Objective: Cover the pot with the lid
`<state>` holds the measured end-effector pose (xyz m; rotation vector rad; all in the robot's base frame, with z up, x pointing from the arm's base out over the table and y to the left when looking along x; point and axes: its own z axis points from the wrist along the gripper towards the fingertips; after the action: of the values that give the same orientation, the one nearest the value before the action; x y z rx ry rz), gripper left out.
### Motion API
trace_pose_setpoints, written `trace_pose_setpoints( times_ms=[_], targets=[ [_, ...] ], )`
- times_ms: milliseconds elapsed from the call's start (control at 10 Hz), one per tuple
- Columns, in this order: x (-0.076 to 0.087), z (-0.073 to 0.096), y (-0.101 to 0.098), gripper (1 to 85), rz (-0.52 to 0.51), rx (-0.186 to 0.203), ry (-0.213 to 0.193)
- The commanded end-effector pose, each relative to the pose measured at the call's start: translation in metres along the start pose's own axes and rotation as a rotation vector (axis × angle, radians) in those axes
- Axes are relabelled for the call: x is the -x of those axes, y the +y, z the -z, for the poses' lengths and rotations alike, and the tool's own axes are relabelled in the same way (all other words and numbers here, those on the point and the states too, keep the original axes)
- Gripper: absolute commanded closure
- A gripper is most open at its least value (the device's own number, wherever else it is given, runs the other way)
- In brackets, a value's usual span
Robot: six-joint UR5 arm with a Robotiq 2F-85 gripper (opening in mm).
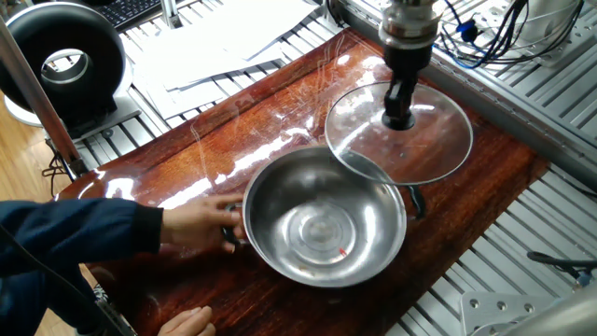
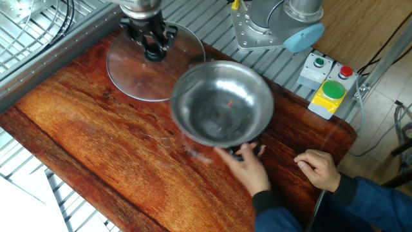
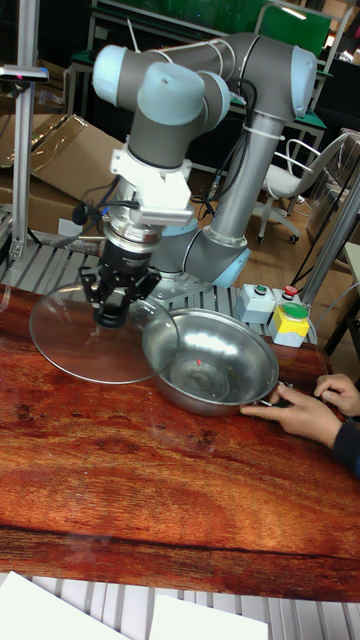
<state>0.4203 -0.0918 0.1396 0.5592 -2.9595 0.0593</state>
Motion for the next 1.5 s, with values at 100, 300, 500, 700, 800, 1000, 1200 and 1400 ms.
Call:
trace_pose_setpoints(
  times_ms=[100,300,500,700,800,1000,1200,1400],
  targets=[
    [0.000,-0.001,0.009,84.3,-0.037,0.004,0.002],
    [-0.008,0.000,-0.015,84.3,0.001,-0.074,0.027],
    [-0.004,0.001,-0.020,84.3,-0.048,-0.093,0.011],
    [0.001,-0.001,0.001,84.3,-0.114,-0.012,-0.009],
    [0.001,-0.001,0.004,84.3,-0.126,0.000,-0.007],
    [0.008,0.000,0.022,84.3,-0.154,0.072,-0.028],
    [0.011,0.000,0.024,84.3,-0.160,0.083,-0.040],
    [0.008,0.001,0.027,84.3,-0.171,0.093,-0.027]
  ],
)
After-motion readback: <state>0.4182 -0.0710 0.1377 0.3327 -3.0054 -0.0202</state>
